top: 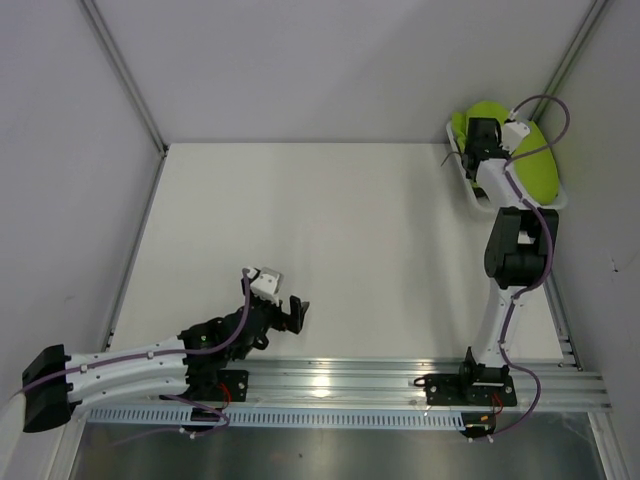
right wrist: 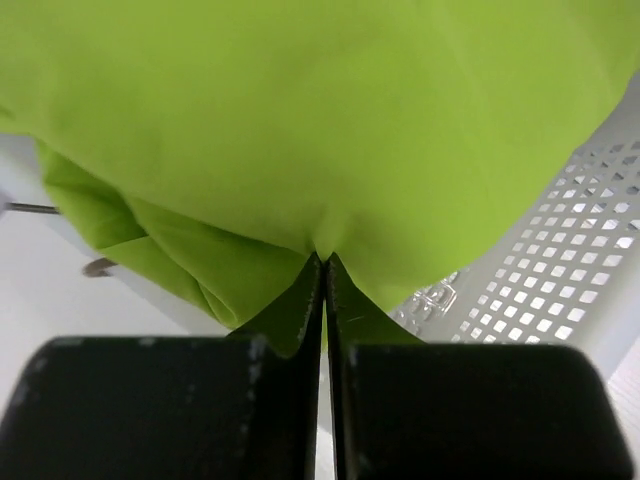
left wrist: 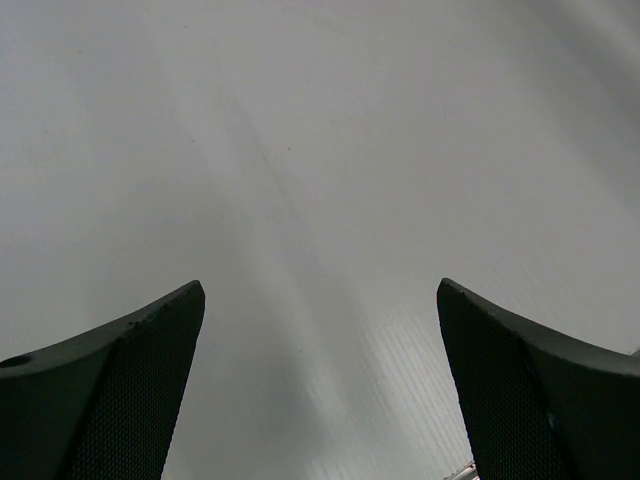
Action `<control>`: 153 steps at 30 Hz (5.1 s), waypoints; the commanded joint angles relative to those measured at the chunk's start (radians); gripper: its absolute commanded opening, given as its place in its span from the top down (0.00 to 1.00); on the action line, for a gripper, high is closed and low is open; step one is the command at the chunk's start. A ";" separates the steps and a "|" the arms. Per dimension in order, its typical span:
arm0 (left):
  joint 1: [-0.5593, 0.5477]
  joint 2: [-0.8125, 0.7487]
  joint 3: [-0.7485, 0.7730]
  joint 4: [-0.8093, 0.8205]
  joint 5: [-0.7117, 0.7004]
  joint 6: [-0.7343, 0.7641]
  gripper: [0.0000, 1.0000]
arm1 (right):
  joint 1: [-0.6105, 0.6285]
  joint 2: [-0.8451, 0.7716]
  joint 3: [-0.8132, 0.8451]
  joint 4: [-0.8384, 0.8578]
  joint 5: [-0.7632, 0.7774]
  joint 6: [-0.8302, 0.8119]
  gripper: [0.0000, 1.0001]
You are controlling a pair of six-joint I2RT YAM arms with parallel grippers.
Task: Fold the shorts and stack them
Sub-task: Grab the shorts from the pile, then move the shorts to the center of the board, then flatten the shorts out
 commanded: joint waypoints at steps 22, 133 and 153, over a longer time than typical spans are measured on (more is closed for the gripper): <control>0.006 -0.091 0.031 -0.012 -0.044 -0.008 0.01 | 0.333 -0.817 0.124 0.049 -0.747 -0.070 1.00; 0.004 0.184 0.103 0.164 0.343 0.155 0.01 | 0.364 -1.433 -1.395 -0.120 -0.892 0.164 0.44; 0.004 0.532 0.350 0.031 0.302 0.313 0.01 | 0.536 -1.321 -1.281 -0.090 -0.651 0.217 0.86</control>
